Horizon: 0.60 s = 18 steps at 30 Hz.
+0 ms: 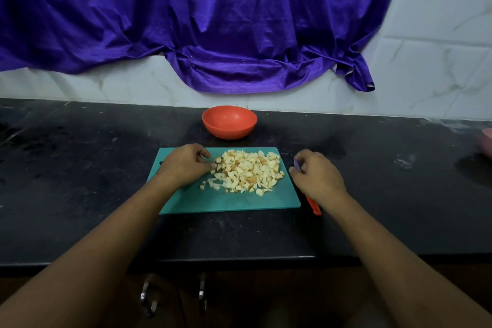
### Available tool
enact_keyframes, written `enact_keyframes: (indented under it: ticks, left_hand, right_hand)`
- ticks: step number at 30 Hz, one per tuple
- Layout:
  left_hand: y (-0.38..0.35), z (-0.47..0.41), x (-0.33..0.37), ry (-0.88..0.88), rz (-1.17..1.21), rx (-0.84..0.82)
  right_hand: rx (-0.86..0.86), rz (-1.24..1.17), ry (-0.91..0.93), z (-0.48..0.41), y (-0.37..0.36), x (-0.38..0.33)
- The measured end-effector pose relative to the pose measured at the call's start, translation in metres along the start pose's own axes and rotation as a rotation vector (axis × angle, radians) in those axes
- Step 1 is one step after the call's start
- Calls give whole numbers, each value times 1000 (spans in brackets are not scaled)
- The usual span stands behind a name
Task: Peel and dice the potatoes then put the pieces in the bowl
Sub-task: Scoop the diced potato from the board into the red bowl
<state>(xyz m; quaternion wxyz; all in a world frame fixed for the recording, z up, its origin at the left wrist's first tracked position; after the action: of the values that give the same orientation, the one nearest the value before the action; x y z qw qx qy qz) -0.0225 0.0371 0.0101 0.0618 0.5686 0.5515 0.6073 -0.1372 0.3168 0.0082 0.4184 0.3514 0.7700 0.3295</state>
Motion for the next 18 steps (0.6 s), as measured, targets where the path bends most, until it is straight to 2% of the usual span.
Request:
enact_keyframes:
  ticks: [3, 8, 13, 18]
  left_hand:
    - [-1, -12, 4, -68, -51, 11]
    - [-8, -33, 7, -50, -36, -12]
    - [-22, -44, 5, -36, -50, -99]
    - [-25, -49, -4, -39, -4, -100]
  right_hand:
    - [-98, -84, 73, -21, -8, -19]
    - [-244, -173, -24, -56, -25, -32]
    - [-313, -78, -8, -72, -46, -37]
    - [-359, -90, 17, -75, -58, -51]
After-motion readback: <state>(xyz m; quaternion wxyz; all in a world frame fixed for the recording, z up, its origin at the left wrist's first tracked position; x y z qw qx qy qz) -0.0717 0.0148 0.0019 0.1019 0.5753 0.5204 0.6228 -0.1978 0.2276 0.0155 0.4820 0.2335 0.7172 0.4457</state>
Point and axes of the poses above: each hand's wrist, its own z-axis away from the middle knuckle, its own y-axis out of the back of the hand, x = y × z, the point moved 1 cm from there along -z, towards the middle knuckle, and after that the axes turned 15 degrees about x, right-handed, at the moved point
